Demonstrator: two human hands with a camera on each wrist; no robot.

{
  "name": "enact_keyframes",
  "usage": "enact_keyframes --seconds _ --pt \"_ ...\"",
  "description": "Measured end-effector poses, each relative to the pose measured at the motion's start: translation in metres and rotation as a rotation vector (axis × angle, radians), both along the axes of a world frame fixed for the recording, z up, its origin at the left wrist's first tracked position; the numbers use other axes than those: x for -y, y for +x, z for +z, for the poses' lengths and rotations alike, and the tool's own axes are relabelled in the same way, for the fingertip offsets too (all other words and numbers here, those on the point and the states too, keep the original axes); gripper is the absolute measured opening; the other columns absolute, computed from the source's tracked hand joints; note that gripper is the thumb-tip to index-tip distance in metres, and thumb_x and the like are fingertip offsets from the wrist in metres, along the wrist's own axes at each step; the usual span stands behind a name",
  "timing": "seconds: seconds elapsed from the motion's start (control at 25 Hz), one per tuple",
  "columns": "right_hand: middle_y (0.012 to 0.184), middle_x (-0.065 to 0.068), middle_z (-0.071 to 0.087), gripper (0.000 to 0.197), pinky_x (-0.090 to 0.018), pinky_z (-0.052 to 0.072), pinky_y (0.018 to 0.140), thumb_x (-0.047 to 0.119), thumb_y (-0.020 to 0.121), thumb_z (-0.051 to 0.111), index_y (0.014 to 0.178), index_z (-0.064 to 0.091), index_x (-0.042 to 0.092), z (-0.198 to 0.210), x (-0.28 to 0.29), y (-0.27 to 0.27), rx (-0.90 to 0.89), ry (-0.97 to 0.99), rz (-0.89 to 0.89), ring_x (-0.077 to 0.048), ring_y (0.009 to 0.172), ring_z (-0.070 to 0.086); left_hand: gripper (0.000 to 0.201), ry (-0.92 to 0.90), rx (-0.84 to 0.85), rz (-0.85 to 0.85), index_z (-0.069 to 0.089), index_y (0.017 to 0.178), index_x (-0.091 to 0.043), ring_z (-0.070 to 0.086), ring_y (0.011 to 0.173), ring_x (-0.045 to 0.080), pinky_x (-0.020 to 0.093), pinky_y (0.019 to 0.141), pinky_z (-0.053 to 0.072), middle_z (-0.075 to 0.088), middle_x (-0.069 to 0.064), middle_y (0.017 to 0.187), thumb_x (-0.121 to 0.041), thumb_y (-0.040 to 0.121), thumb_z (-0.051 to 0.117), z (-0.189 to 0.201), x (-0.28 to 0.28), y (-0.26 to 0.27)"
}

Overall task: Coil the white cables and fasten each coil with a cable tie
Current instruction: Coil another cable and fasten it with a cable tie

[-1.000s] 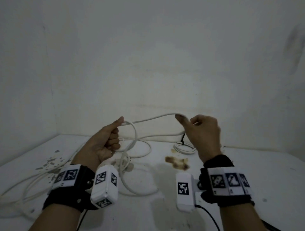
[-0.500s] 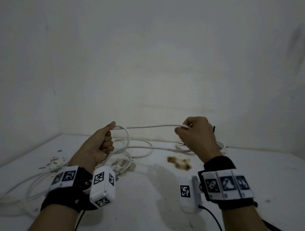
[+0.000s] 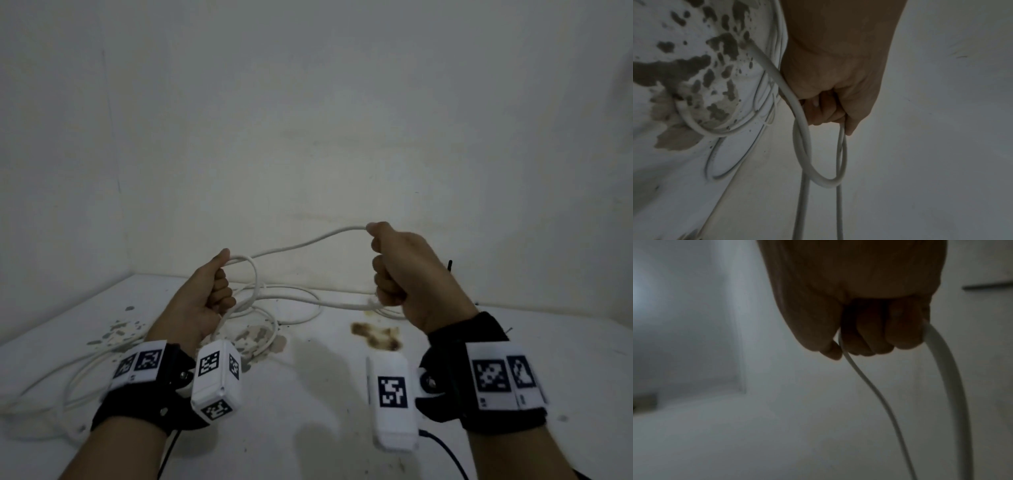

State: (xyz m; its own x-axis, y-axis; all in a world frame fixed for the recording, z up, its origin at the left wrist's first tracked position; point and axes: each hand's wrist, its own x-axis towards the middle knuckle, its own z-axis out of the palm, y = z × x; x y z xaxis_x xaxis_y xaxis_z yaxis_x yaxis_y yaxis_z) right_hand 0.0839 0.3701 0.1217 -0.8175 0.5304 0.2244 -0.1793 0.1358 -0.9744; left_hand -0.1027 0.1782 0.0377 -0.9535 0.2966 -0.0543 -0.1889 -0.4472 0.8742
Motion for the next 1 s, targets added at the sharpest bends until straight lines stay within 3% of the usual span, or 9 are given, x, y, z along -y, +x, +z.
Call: enact_keyframes --seconds 0.12,0.28,0.36,0.44,0.48,0.64,0.8,0.92,1.0 --pt "0.038 0.013 0.034 0.034 -0.022 0.026 0.046 0.031 0.092 0.067 0.066 0.059 0.01 0.009 0.002 0.014 -0.022 0.428 -0.163 -0.004 0.032 0.03 0.054 -0.03 -0.014 0.016 0.021 0.06 -0.025 0.013 0.03 0.007 0.02 0.036 0.013 0.016 -0.009 0.038 -0.04 0.094 0.06 -0.003 0.015 -0.008" --pt "0.06 0.001 0.052 0.015 -0.018 0.029 0.04 0.018 0.097 0.061 0.095 0.075 0.015 0.029 0.034 0.042 -0.062 0.417 0.228 -0.006 0.04 0.037 0.051 0.039 0.016 0.06 0.021 0.062 -0.024 0.014 0.028 0.007 0.019 0.033 0.014 0.017 -0.008 0.037 -0.043 0.1 0.05 -0.007 0.034 -0.019" --pt "0.07 0.006 0.061 0.015 -0.017 0.042 0.052 0.028 0.097 0.059 0.103 0.071 0.022 0.021 0.041 0.034 0.01 0.745 0.115 -0.003 0.053 0.052 0.053 0.087 0.039 0.061 0.022 0.059 -0.023 0.014 0.028 0.007 0.02 0.033 0.015 0.016 -0.007 0.037 -0.047 0.101 0.043 -0.004 0.037 -0.022" --pt "0.087 0.003 0.068 0.02 -0.028 0.052 0.075 0.04 0.094 0.058 0.105 0.066 0.025 0.006 0.044 0.017 0.115 1.043 -0.064 -0.012 0.083 0.064 0.058 0.123 0.053 0.046 0.027 0.051 -0.023 0.016 0.028 0.007 0.018 0.035 0.015 0.018 -0.008 0.038 -0.05 0.102 0.038 -0.001 0.039 -0.024" --pt "0.094 0.0 0.068 0.021 -0.032 0.053 0.08 0.042 0.093 0.058 0.103 0.065 0.025 0.0 0.045 0.011 0.148 1.092 -0.073 -0.019 0.089 0.064 0.06 0.148 0.067 0.022 0.031 0.049 -0.022 0.017 0.029 0.006 0.017 0.035 0.016 0.02 -0.008 0.039 -0.048 0.103 0.036 0.002 0.038 -0.026" --pt "0.107 -0.003 0.063 0.016 -0.033 0.047 0.083 0.032 0.094 0.057 0.108 0.062 0.024 -0.017 0.049 -0.004 0.186 1.162 0.101 -0.025 0.1 0.058 0.02 0.23 0.042 -0.056 0.033 0.064 -0.022 0.023 0.031 0.007 0.016 0.037 0.024 0.028 -0.009 0.042 -0.024 0.08 0.045 0.011 0.033 -0.024" --pt "0.114 -0.008 0.06 0.019 -0.038 0.048 0.088 0.026 0.096 0.056 0.112 0.057 0.015 -0.033 0.064 -0.01 0.285 1.204 0.237 -0.028 0.104 0.055 0.021 0.263 -0.02 -0.079 0.035 0.067 -0.021 0.027 0.034 0.006 0.017 0.04 0.031 0.03 -0.009 0.045 -0.022 0.087 0.044 0.018 0.023 -0.017" --pt "0.105 -0.009 0.061 0.012 -0.039 0.047 0.081 0.023 0.096 0.054 0.101 0.055 0.011 -0.036 0.076 -0.012 0.178 1.206 0.251 -0.027 0.095 0.053 0.033 0.274 -0.052 -0.102 0.036 0.07 -0.02 0.029 0.04 0.007 0.022 0.053 0.037 0.032 -0.008 0.05 -0.026 0.102 0.034 0.024 0.013 -0.008" --pt "0.098 -0.007 0.062 0.009 -0.035 0.043 0.075 0.021 0.096 0.054 0.092 0.054 0.013 -0.034 0.081 -0.011 0.079 1.188 0.239 -0.026 0.089 0.053 0.038 0.244 -0.089 -0.114 0.038 0.071 -0.019 0.031 0.043 0.009 0.023 0.052 0.043 0.034 -0.006 0.054 -0.03 0.106 0.029 0.028 0.005 0.0"
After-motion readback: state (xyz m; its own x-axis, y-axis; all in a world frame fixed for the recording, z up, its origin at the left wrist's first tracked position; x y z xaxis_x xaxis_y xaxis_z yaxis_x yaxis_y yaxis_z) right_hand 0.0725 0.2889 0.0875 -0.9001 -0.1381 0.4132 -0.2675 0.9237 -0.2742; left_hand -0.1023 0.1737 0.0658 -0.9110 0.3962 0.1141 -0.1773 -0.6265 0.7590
